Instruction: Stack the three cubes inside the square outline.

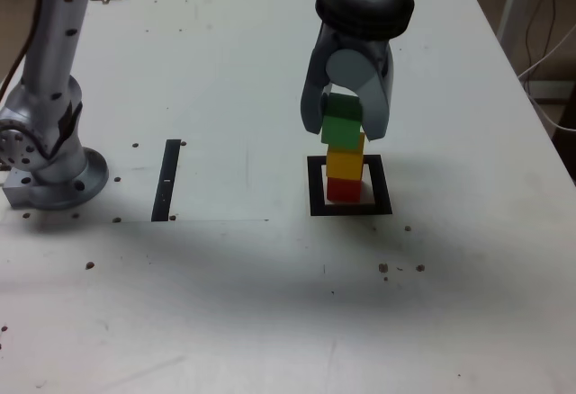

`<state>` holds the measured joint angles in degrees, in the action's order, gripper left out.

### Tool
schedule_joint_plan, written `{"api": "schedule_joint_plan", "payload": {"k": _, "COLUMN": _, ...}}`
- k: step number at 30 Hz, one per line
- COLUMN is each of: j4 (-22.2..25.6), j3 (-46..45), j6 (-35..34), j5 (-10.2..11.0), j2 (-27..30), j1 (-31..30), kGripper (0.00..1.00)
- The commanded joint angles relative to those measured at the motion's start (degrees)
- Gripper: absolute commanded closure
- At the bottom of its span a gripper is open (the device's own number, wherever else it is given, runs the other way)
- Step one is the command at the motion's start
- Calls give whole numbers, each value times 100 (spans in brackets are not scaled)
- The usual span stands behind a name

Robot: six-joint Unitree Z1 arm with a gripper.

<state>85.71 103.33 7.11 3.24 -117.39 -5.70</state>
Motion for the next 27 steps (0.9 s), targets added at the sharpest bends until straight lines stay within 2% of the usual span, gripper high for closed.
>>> {"api": "schedule_joint_plan", "payload": {"k": 1, "j4": -15, "j3": 20, "j6": -8, "j5": 3, "j2": -66, "j1": -8, "kGripper": 62}}
{"api": "schedule_joint_plan", "payload": {"k": 5, "j4": -20, "j3": 5, "j6": -8, "j5": 11, "j2": -123, "j1": -7, "kGripper": 56}}
{"api": "schedule_joint_plan", "payload": {"k": 15, "j4": -47, "j3": -51, "j6": -8, "j5": 21, "j2": -172, "j1": -8, "kGripper": 34}}
{"api": "schedule_joint_plan", "payload": {"k": 23, "j4": -76, "j3": -110, "j6": -21, "j5": 97, "j2": -119, "j1": -9, "kGripper": 7}}
{"api": "schedule_joint_plan", "payload": {"k": 27, "j4": -82, "j3": -169, "j6": -38, "j5": 180, "j2": -40, "j1": -8, "kGripper": 1}}
